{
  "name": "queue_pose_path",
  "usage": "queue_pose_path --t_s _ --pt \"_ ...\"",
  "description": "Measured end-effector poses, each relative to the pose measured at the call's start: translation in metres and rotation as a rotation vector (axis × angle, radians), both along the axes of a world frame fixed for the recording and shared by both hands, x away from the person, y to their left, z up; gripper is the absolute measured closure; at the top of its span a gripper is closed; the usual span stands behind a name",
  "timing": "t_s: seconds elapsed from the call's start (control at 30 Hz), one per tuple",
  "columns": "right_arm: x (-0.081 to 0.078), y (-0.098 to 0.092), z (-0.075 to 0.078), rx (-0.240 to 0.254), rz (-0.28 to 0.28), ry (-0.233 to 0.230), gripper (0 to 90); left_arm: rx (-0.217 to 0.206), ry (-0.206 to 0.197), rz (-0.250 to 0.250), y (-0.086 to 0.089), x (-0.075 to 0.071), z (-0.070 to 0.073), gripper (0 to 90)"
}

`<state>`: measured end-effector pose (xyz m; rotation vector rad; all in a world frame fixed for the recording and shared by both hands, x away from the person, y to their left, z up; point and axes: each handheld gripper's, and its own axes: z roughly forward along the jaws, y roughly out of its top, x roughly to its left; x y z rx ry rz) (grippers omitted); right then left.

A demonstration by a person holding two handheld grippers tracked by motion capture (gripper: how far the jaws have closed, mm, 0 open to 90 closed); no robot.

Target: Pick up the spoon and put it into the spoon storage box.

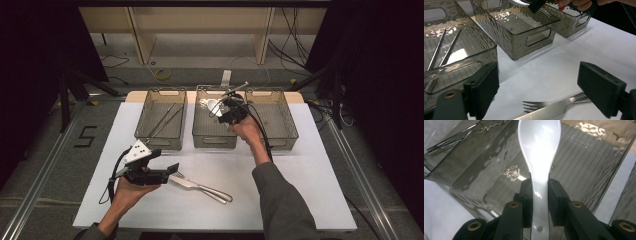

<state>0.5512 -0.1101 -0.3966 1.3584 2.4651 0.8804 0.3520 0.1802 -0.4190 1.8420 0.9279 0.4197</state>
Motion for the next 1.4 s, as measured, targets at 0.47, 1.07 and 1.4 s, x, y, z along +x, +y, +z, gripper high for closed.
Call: queue_pose_path --t_s 0.47,1.07,1.4 --pt "-0.002 0.0 0.001 0.045 0.01 0.01 54.2 0.001 0.004 -0.002 0.0 0.0 0.0 16.9" --pt "-0.094 -0.016 0.019 0.125 0.254 -0.087 39.9 -0.038 -0.006 0.035 0.005 0.0 0.002 17.0" --pt "-0.13 -0.014 0.007 0.103 0.325 -0.093 35.1 -0.052 -0.013 0.04 0.006 -0.001 0.003 16.9"
